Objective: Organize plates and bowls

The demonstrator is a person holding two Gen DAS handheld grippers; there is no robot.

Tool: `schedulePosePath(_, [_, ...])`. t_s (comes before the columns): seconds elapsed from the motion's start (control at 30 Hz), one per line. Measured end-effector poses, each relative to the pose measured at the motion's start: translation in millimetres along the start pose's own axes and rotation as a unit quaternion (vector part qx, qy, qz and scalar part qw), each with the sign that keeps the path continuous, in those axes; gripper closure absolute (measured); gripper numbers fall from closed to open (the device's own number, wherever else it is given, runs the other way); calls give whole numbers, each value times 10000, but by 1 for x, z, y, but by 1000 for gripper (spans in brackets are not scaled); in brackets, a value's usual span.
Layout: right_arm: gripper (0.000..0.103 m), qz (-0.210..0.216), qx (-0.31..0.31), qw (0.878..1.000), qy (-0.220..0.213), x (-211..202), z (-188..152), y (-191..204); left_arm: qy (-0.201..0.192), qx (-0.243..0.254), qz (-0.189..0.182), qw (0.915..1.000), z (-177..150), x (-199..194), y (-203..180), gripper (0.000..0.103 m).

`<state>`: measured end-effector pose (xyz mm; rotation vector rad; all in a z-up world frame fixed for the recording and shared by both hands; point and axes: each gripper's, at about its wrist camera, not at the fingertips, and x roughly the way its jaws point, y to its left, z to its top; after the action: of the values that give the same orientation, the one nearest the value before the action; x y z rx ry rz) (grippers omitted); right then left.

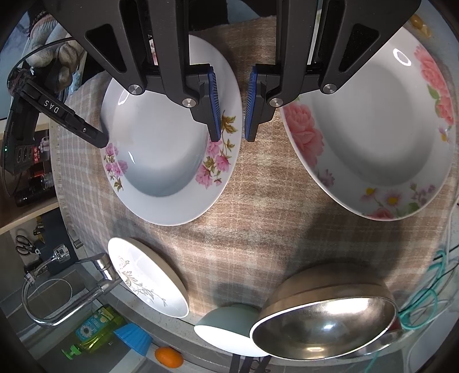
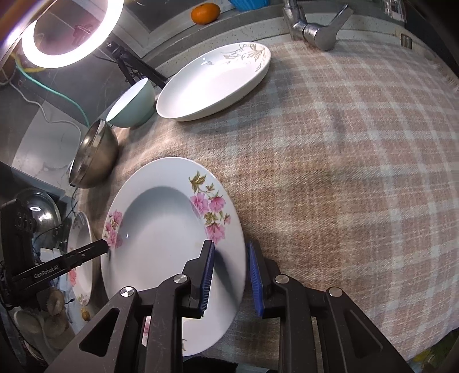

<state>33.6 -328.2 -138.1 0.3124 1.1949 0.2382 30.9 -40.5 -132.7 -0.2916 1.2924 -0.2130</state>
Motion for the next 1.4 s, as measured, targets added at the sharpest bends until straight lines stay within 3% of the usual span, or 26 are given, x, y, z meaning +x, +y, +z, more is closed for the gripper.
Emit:
schedulePosePath(0.07, [74, -15, 40, 10000, -52, -3, 1, -2, -32, -17, 24, 10000, 1, -2, 2, 88])
schedulePosePath(0.37, [67, -65, 77, 9992, -380, -15, 4, 2, -235, -89, 18, 9997, 1, -19, 12, 88])
schedulePosePath(0.77, [67, 93, -427, 9968, -672, -15, 4, 50, -745, -476, 261, 9957, -12, -63, 51, 87])
schedulePosePath(0.93, [67, 422, -734, 9954, -446, -4, 5, 81, -952, -832, 446, 9910, -24, -82, 82, 87])
schedulePosePath(1.1, [67, 398, -1344, 9898, -266, 9, 3, 124, -1093, -1202, 635, 9847, -38, -95, 113, 87])
schedulePosePath(1.4, [67, 614, -1863, 9805, 149, 39, -3, 177, -1131, -1724, 811, 9751, -60, -103, 153, 83])
